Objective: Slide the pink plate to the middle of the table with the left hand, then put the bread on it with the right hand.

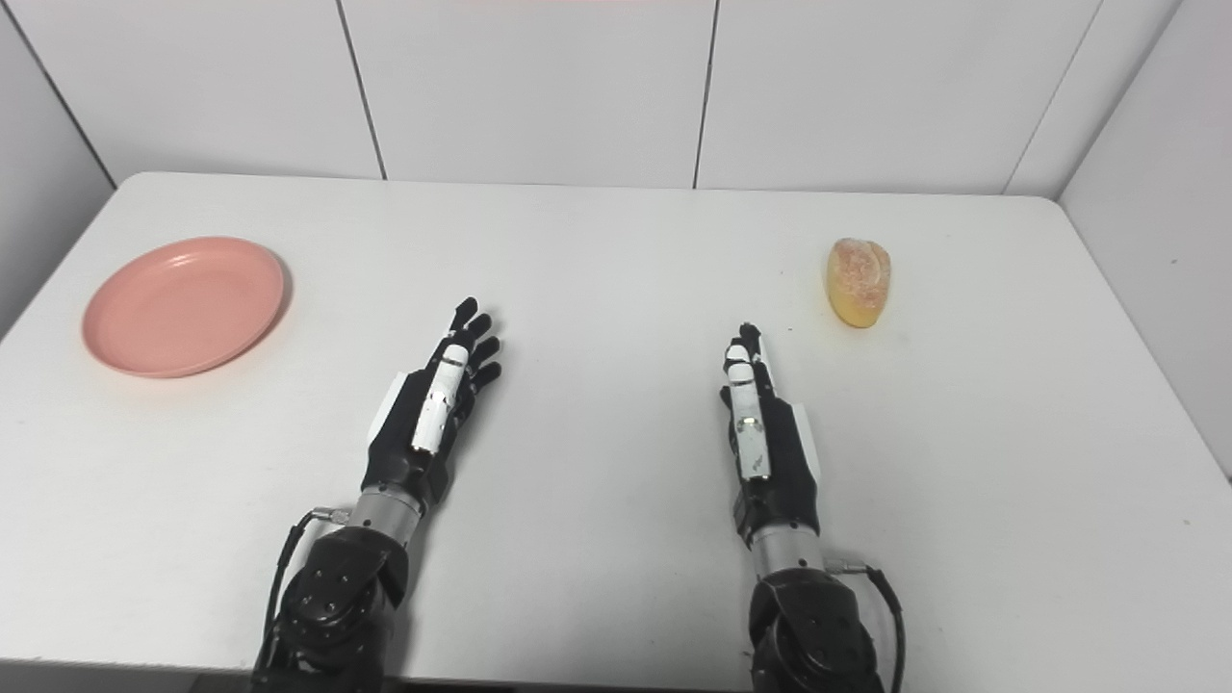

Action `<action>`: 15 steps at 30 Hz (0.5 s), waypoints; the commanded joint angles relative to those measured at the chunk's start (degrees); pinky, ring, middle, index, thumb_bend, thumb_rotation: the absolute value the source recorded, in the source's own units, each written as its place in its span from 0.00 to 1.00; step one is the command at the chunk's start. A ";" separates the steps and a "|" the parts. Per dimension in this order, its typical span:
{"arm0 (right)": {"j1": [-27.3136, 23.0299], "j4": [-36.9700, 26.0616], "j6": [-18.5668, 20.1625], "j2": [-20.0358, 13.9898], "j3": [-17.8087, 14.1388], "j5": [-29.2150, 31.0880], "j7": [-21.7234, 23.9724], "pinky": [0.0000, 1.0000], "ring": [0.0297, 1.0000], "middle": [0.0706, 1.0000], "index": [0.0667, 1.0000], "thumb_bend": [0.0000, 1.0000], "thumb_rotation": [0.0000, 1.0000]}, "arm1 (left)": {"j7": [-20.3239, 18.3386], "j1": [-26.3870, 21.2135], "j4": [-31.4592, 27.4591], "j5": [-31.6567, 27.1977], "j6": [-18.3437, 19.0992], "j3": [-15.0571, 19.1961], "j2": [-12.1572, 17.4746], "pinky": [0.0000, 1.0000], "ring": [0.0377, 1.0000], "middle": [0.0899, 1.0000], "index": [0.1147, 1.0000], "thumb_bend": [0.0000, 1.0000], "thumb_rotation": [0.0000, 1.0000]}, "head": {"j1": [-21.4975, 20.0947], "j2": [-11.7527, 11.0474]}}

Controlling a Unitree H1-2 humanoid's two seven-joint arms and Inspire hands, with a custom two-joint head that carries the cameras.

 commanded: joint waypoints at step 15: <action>-1.15 -0.70 -2.50 -0.02 0.31 -0.41 0.24 1.00 1.00 1.00 1.00 0.20 1.00 | -0.19 -1.51 -0.48 0.19 -0.83 -0.34 -0.52 0.95 0.96 0.99 0.99 0.35 1.00 | 0.17 -0.05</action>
